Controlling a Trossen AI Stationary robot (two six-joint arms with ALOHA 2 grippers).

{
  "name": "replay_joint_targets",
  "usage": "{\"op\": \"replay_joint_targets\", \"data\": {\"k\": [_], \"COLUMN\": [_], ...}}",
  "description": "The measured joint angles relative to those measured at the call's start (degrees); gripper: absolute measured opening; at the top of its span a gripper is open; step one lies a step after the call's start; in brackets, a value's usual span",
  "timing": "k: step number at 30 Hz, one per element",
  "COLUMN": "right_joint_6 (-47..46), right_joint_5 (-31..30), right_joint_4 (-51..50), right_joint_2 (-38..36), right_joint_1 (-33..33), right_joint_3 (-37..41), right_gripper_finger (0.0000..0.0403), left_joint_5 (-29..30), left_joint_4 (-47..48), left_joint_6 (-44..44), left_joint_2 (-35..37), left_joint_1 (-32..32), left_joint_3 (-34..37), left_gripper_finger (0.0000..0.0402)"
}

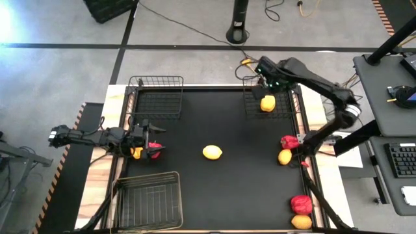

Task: Sort produce into baskets
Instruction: Put the yellow bell pepper into the right black wire basket

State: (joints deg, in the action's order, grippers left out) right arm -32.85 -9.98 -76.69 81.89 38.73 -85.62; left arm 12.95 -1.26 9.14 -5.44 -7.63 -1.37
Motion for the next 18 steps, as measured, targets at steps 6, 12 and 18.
{"op": "replay_joint_targets", "data": {"k": [6, 12, 18], "right_joint_6": [-2.6, -12.4, -33.9], "right_joint_5": [2.2, 3.1, 10.5], "right_joint_4": [4.1, 7.7, 8.0], "right_joint_2": [-8.4, -11.5, -8.8], "right_joint_1": [-18.2, -38.7, -56.4], "right_joint_3": [3.7, 8.8, 12.2], "right_gripper_finger": [0.0372, 0.0372, 0.0372], "left_joint_5": [0.0, 0.0, 0.0], "left_joint_4": [0.0, 0.0, 0.0], "left_joint_6": [0.0, 0.0, 0.0], "left_joint_2": [0.0, 0.0, 0.0], "left_joint_1": [0.0, 0.0, 0.0], "left_joint_3": [0.0, 0.0, 0.0], "left_gripper_finger": [0.0364, 0.0364, 0.0364]}}
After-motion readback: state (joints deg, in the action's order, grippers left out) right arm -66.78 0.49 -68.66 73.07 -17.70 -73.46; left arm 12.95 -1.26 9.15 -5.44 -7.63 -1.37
